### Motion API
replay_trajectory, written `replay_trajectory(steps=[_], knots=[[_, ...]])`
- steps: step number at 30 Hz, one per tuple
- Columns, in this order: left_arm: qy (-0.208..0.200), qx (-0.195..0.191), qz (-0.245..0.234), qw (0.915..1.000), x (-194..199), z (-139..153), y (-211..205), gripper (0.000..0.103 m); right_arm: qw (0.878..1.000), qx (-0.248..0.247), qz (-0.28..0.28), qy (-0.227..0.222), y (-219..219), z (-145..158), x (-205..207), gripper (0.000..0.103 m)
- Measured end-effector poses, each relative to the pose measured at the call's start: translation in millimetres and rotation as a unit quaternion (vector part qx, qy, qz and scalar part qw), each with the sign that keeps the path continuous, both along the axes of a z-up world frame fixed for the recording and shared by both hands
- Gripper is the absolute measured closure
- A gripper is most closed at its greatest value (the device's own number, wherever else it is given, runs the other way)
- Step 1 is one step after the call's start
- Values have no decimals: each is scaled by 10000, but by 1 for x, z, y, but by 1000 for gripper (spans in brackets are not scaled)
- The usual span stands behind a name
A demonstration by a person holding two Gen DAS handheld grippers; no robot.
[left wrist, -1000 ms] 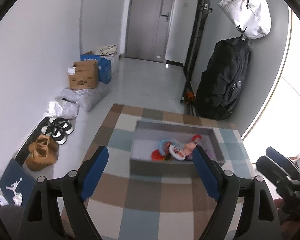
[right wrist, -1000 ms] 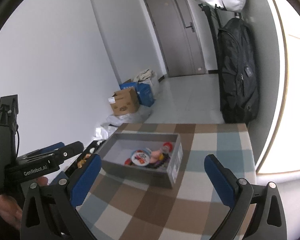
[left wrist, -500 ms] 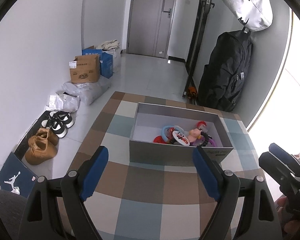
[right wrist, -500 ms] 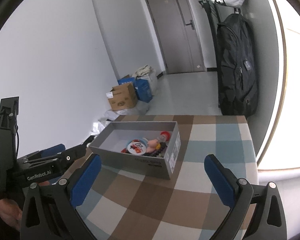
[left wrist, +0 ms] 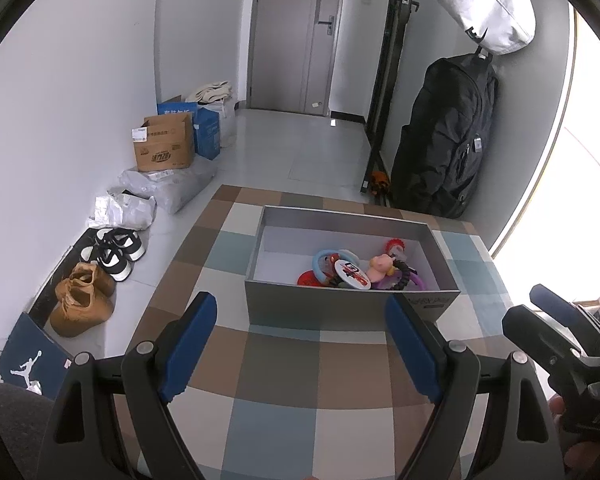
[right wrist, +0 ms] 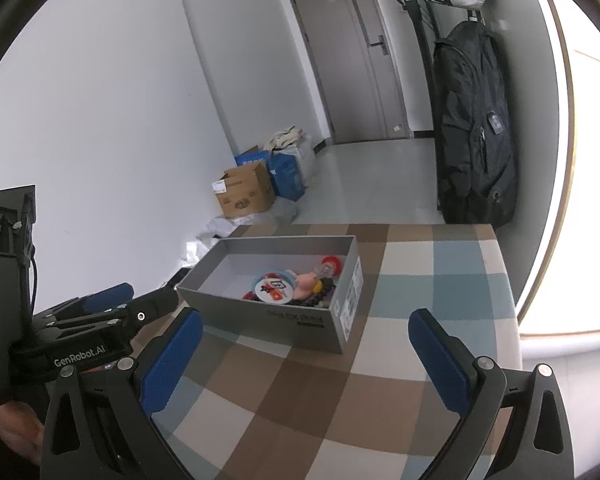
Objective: Organize jewelry
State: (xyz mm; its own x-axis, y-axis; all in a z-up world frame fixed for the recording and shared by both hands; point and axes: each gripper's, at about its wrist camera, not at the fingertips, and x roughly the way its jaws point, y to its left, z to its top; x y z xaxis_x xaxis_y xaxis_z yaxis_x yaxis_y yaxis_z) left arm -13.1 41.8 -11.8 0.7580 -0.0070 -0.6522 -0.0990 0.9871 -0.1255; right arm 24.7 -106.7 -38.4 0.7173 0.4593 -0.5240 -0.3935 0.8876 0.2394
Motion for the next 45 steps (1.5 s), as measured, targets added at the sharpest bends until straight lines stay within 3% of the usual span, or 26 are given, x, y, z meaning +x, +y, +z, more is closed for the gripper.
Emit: replay_trajectory(steps=[45], knots=[[-73, 116, 90, 9999, -1, 2, -5, 20, 9999, 37, 16, 153, -1, -4, 1, 0]])
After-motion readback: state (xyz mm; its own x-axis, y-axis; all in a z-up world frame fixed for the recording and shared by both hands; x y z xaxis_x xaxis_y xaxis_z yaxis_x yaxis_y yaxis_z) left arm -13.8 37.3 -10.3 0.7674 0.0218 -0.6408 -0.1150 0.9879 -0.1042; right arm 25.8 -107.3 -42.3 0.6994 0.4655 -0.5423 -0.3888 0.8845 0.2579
